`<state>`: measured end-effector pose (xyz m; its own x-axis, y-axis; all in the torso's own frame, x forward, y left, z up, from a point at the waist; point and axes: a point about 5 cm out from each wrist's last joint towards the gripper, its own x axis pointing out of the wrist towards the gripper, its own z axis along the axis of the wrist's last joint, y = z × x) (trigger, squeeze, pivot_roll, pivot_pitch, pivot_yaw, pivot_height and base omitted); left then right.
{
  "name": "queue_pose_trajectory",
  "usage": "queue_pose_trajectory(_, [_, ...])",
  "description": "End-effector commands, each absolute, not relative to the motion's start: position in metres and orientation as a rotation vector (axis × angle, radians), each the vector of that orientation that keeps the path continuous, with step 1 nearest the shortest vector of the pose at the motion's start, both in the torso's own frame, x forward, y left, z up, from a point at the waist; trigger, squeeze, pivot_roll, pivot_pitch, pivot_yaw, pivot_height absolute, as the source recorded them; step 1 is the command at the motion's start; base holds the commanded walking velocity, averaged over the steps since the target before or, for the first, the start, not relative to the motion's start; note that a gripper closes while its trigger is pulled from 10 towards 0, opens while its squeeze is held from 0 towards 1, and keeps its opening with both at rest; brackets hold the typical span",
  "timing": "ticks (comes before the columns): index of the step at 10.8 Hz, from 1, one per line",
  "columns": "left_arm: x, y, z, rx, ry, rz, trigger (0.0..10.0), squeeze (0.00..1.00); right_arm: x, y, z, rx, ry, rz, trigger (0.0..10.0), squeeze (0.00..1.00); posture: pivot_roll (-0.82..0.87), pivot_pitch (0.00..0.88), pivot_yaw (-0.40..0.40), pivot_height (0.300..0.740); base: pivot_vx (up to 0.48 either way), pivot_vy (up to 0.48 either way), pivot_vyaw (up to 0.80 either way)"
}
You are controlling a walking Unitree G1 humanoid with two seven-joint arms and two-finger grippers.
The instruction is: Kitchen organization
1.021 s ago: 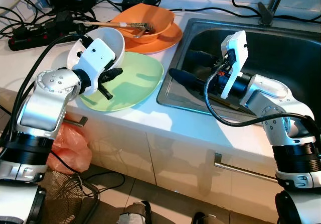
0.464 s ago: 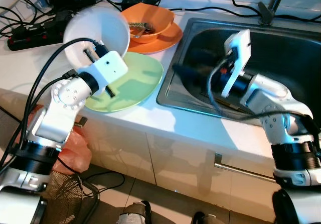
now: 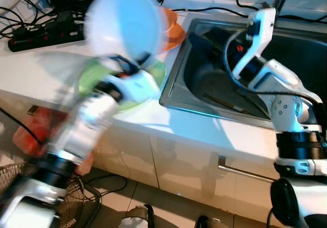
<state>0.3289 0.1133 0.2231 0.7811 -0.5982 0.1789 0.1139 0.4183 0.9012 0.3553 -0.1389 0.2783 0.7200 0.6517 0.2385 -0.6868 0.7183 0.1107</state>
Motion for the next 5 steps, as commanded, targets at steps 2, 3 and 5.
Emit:
queue_pose_trajectory(2, [0.33, 0.101, 0.214, 1.069, -0.552, -0.513, 0.0, 0.0, 0.357, -0.135, 0.291, 0.217, -0.191, 0.729, 10.0, 0.0, 0.14, 0.117, 0.083, 0.74, 0.0, 0.0, 0.0])
queue_pose_trajectory(3, [0.332, 0.094, 0.207, 1.098, -0.551, -0.537, 0.0, 0.0, 0.357, -0.131, 0.296, 0.212, -0.174, 0.721, 10.0, 0.0, 0.14, 0.119, 0.083, 0.74, 0.0, 0.0, 0.0])
queue_pose_trajectory(5, [0.334, 0.088, 0.202, 1.124, -0.559, -0.564, 0.0, 0.0, 0.358, -0.129, 0.298, 0.185, -0.156, 0.717, 10.0, 0.0, 0.13, 0.121, 0.086, 0.74, 0.0, 0.0, 0.0])
